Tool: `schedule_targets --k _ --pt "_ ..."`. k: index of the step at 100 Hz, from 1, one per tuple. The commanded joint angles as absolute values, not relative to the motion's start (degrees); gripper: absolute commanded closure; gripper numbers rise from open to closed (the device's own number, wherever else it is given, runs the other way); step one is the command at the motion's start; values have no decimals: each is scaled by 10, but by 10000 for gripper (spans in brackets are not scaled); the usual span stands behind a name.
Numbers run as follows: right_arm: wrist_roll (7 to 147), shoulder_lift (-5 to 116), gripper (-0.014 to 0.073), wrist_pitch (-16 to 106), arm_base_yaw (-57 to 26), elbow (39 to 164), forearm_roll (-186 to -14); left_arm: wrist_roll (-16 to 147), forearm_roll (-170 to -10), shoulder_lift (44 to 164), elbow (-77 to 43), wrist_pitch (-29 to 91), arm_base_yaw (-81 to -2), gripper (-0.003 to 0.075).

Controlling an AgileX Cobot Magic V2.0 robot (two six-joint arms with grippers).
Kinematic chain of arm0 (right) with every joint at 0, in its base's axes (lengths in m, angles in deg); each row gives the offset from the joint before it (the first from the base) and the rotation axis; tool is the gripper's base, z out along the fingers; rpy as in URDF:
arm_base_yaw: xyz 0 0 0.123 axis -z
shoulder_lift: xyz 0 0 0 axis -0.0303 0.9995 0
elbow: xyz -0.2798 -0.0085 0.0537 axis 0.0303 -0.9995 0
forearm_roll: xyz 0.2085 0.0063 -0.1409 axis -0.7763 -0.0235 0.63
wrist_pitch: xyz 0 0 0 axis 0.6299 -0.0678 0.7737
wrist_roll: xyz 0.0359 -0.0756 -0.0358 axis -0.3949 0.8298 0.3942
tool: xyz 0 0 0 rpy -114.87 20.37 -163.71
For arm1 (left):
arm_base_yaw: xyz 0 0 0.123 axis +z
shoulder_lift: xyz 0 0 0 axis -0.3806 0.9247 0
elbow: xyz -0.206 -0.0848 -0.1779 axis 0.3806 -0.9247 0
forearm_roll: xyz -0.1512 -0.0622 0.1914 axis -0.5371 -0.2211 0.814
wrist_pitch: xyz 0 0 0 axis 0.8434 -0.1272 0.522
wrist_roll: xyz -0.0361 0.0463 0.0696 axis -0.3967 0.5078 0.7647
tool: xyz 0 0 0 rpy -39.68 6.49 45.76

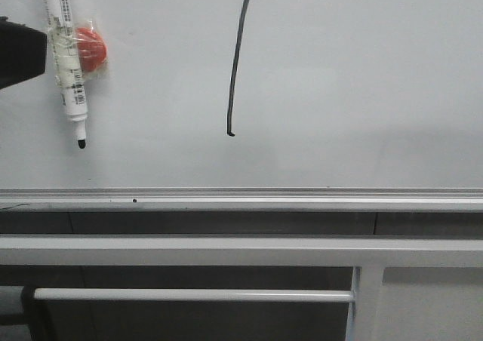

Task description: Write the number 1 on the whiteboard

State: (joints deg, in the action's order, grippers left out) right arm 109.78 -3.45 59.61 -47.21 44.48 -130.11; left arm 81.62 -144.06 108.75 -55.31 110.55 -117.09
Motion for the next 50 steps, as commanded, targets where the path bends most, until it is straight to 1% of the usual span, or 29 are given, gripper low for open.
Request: schedule_targets --k 1,19,38,43,50 --pt "1102 -40 657 625 -470 459 -1303 843 -1422 1079 -542 1230 -1176 741" --pt "1102 -40 657 625 -470 459 -1303 857 -1429 1079 -542 1230 -1174 741" --pt "1102 -40 657 625 -470 459 -1303 855 -1378 1075 -542 1230 -1169 741" --pt "1102 -40 657 625 -470 459 -1303 853 -1346 1063 -542 1213 -1145 741" --pt "1102 -40 657 625 -470 459 -1303 847 -1298 1042 -542 1155 -1085 741"
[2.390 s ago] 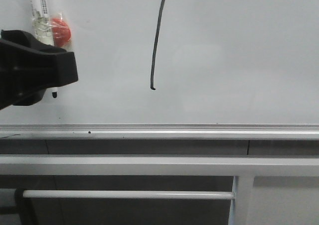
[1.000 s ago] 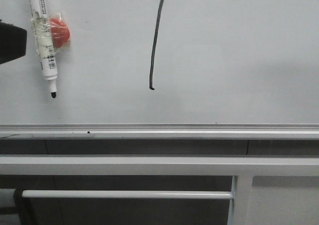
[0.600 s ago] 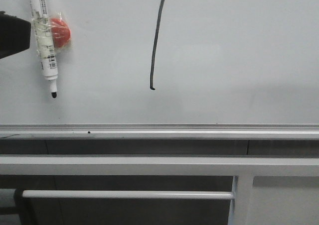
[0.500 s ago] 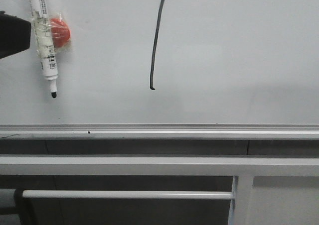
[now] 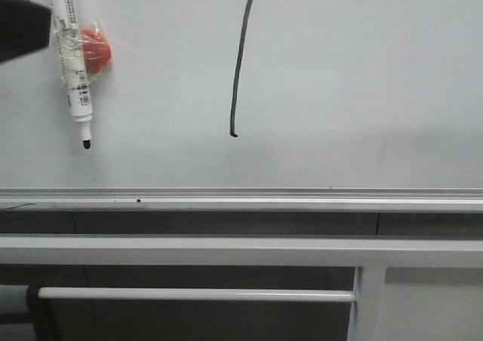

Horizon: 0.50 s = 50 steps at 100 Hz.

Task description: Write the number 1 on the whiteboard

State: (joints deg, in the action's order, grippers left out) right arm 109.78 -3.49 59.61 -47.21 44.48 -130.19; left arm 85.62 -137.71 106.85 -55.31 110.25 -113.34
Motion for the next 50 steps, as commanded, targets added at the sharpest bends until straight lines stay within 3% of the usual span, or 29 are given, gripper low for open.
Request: schedule_targets --k 1,29,50 --pt "1102 -40 657 625 -470 459 -1303 845 -1293 1036 -542 1138 -1071 741" --pt "1102 -40 657 625 -470 459 -1303 751 -1144 828 -542 672 -717 741" --pt "1102 -40 657 625 -470 459 -1303 760 -1122 665 -542 538 -486 741"
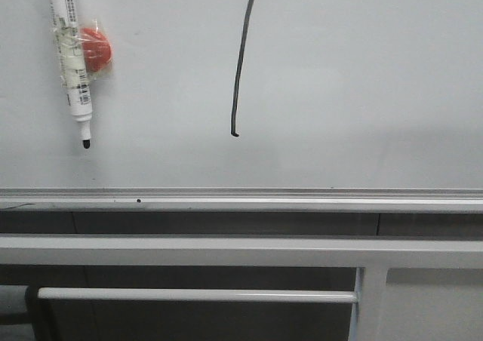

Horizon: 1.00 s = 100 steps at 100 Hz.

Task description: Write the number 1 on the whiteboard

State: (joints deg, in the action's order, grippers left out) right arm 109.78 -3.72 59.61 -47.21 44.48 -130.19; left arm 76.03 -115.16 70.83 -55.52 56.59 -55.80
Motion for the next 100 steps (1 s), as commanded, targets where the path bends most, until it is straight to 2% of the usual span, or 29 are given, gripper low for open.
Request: schedule_targets --k 1,14,26,38,52,63,81,100 --pt "1102 -40 657 625 -470 459 -1303 764 -1122 661 -542 536 -480 741" --pt "1102 -40 657 625 -470 459 -1303 767 -1113 596 -550 519 -380 741" --pt "1102 -40 657 625 -470 459 -1303 753 -1116 568 -574 517 -319 741" --pt "1102 -40 657 625 -470 459 -1303 627 -1041 555 -613 507 -279 741" --pt "1102 -40 657 625 -470 459 -1303 375 -816 542 -658 504 -255 741" --pt "1102 -40 657 625 -470 459 -1303 279 -685 510 -691 502 -244 741" --pt "1102 -40 657 625 -470 459 -1303 206 -674 450 -748 497 -218 741" --pt "1102 -40 657 625 -470 459 -1303 206 -650 448 -748 402 -214 741"
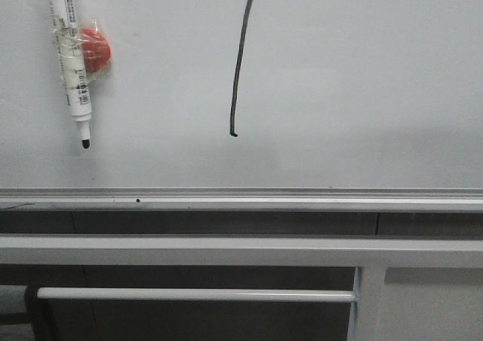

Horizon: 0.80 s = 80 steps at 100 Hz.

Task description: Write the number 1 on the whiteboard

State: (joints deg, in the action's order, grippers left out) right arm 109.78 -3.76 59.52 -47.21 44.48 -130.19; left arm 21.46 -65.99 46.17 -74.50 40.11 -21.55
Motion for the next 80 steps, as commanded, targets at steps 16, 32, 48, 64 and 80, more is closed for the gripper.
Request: schedule_targets --k 16,32,48,64,80 --pt "1102 -40 657 625 -470 459 -1303 206 -649 448 -748 307 -214 741" --pt "1102 -40 657 625 -470 459 -1303 206 -665 448 -748 288 -214 741" --pt "1102 -40 657 625 -470 459 -1303 206 -665 448 -748 308 -214 741" --pt "1102 -40 657 625 -470 459 -1303 208 -666 448 -748 353 -220 741" --pt "1102 -40 657 625 -470 459 -1303 241 -674 448 -748 330 -239 741"
